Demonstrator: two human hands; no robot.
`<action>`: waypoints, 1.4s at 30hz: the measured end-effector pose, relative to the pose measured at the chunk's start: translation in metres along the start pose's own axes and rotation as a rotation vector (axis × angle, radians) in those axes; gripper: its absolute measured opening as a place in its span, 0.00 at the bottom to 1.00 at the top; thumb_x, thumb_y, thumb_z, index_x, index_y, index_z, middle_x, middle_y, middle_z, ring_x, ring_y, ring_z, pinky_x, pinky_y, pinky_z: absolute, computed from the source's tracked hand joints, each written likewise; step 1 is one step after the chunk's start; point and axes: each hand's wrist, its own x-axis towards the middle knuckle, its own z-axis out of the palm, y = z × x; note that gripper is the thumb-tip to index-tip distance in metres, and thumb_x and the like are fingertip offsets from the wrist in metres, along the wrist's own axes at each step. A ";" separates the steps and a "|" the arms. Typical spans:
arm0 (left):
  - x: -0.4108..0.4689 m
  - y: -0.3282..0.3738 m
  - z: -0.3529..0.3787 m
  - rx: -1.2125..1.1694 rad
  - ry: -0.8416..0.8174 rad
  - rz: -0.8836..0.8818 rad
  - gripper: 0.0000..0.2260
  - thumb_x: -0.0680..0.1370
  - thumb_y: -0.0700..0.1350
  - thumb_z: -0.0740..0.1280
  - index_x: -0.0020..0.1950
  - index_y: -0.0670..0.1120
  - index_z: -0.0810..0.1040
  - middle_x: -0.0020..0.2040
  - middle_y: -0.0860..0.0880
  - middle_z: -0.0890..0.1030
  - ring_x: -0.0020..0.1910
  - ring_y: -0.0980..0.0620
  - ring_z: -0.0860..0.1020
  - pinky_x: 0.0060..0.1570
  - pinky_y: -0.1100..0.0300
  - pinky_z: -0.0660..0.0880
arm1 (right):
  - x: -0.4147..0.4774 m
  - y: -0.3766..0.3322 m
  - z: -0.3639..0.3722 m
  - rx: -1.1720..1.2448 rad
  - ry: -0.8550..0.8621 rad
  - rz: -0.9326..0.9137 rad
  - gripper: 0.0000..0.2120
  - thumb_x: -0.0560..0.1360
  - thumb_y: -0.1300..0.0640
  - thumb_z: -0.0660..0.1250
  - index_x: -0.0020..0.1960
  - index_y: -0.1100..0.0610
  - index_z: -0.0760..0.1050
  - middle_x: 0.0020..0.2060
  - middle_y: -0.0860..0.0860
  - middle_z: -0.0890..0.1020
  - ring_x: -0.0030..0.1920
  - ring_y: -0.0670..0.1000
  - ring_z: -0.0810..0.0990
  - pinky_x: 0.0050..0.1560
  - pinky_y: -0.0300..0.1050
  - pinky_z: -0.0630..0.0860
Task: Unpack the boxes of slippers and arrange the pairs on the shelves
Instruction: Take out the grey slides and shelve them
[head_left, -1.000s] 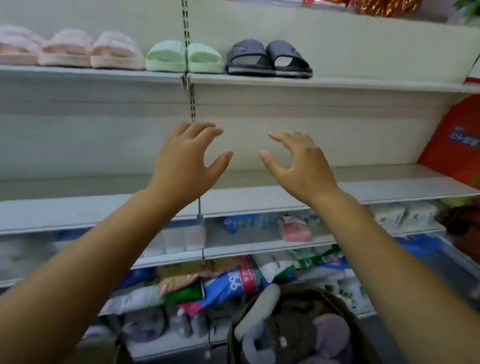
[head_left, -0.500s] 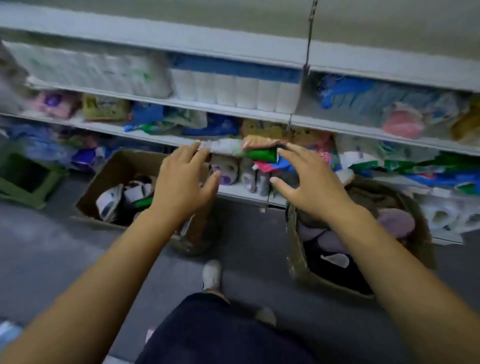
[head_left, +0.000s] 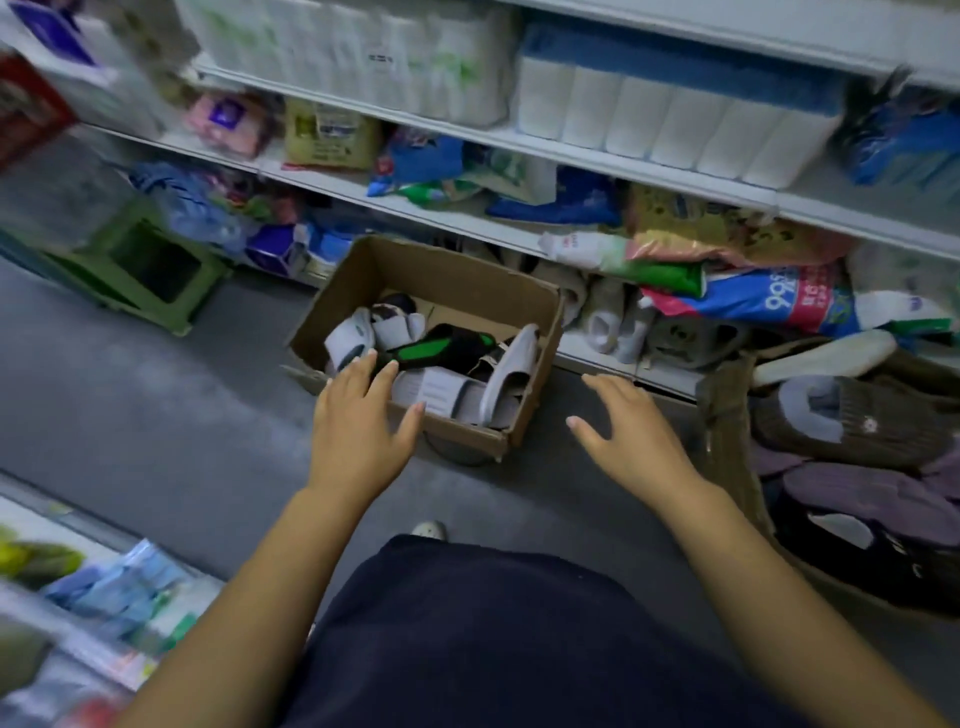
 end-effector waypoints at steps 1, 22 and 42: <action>0.006 -0.018 -0.002 0.006 -0.007 0.002 0.28 0.80 0.59 0.65 0.76 0.46 0.70 0.77 0.44 0.69 0.77 0.44 0.65 0.75 0.42 0.63 | 0.005 -0.010 0.013 0.028 -0.013 0.022 0.28 0.80 0.45 0.65 0.77 0.52 0.64 0.75 0.49 0.68 0.75 0.52 0.63 0.73 0.51 0.66; 0.103 -0.135 0.082 0.118 -0.504 -0.010 0.26 0.84 0.56 0.59 0.77 0.42 0.67 0.77 0.40 0.67 0.76 0.40 0.65 0.76 0.43 0.59 | 0.198 -0.034 0.205 0.524 -0.249 0.717 0.26 0.78 0.47 0.68 0.66 0.66 0.73 0.61 0.61 0.80 0.60 0.61 0.80 0.53 0.47 0.74; 0.258 -0.062 0.119 -1.212 -0.791 -0.712 0.28 0.77 0.54 0.74 0.72 0.45 0.72 0.64 0.46 0.82 0.61 0.47 0.82 0.60 0.46 0.80 | 0.202 -0.093 0.159 0.429 -0.207 0.300 0.07 0.72 0.59 0.75 0.49 0.57 0.83 0.43 0.50 0.82 0.44 0.53 0.81 0.45 0.53 0.80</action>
